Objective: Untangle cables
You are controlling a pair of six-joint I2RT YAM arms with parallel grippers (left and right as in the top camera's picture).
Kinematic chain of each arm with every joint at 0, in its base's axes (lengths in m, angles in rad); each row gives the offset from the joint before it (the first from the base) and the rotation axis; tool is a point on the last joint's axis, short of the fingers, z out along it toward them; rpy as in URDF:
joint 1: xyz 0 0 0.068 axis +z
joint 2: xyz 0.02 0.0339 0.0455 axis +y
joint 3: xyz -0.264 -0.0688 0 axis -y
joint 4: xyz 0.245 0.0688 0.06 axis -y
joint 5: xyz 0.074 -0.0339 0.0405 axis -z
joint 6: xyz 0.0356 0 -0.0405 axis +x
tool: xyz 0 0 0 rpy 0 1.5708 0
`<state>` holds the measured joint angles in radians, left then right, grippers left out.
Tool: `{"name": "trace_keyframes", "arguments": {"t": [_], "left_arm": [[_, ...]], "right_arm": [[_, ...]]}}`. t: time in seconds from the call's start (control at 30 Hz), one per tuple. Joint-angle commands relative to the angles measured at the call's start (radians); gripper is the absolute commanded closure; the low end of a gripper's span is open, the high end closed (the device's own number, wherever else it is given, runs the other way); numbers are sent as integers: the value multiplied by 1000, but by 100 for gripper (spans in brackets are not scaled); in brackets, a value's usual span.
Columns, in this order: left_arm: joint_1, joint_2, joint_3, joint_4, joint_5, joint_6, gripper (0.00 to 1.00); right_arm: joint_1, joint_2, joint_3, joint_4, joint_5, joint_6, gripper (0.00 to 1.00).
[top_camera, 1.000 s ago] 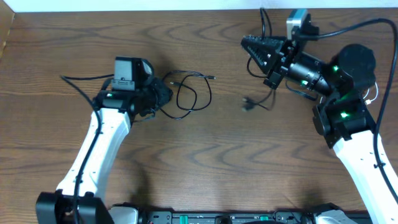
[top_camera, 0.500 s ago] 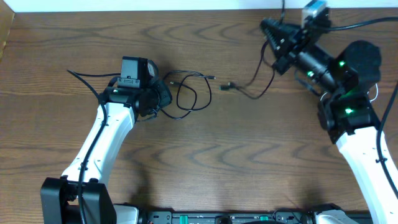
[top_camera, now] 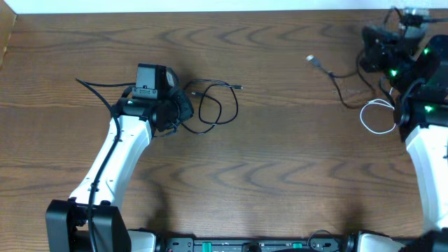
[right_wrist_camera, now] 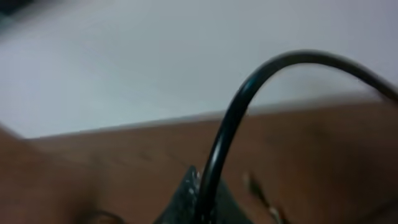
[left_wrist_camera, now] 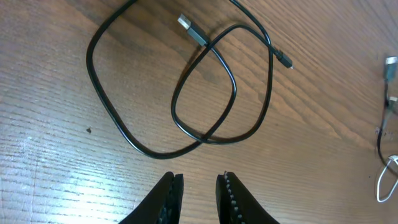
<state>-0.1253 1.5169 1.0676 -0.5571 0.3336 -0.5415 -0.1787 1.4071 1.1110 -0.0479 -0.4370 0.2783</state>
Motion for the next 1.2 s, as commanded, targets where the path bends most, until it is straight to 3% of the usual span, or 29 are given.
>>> {"name": "trace_keyframes", "arguments": {"t": [0.0,0.27,0.73,0.77,0.9,1.07,1.17], "left_arm": [[0,6,-12,-3,-14,18,77],[0,6,-12,-3,-14,18,77],[-1,6,-12,-3,-14,18,77],[0,6,-12,-3,-14,18,77],[0,6,-12,-3,-14,18,77],[-1,6,-12,-3,-14,18,77],[0,6,-12,-3,-14,18,77]], "right_arm": [[-68,40,0,-79,134,-2,99],[-195,113,0,-279,240,-1,99],[-307,151,0,-421,516,55,99],[-310,151,0,-423,516,55,92],[-311,151,0,-428,488,58,40],[-311,151,0,-458,430,58,2],[-311,151,-1,-498,436,45,1]]}}
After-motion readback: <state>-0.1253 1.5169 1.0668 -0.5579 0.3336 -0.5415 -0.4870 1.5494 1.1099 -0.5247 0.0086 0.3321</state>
